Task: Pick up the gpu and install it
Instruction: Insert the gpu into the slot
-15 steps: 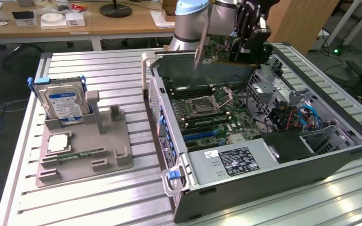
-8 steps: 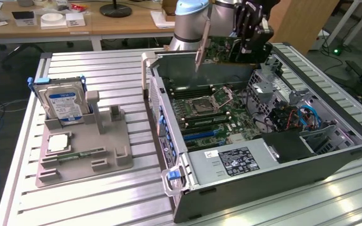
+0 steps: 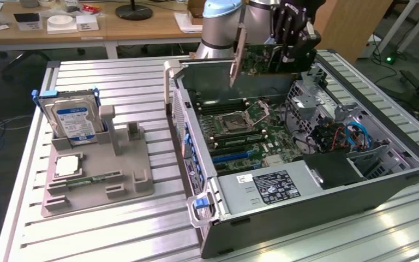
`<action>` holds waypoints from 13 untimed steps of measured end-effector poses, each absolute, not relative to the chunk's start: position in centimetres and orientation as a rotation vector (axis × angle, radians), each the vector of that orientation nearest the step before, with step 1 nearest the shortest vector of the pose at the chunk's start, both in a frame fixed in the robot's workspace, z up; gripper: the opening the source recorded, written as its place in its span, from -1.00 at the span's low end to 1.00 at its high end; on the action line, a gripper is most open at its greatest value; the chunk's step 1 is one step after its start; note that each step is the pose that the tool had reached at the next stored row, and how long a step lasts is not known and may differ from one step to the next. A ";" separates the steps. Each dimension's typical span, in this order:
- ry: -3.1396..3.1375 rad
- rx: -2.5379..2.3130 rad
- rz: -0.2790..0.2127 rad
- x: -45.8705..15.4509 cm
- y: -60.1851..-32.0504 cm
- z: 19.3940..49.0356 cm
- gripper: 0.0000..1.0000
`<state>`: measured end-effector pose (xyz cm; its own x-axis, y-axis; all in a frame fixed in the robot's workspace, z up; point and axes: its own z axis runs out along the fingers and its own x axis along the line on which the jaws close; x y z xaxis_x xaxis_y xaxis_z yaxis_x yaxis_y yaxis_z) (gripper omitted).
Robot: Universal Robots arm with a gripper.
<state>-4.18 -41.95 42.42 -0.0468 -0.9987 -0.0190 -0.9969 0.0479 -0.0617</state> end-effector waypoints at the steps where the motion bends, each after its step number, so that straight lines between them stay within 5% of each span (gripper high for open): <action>1: 2.227 -2.130 -0.053 -4.2 -42.0 42.4 -0.44; 13: 2.227 -2.124 -0.066 -4.3 -42.4 40.9 -0.44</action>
<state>-4.29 -42.39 40.93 -0.0465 -0.9988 -0.0164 -0.9961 0.0476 -0.0749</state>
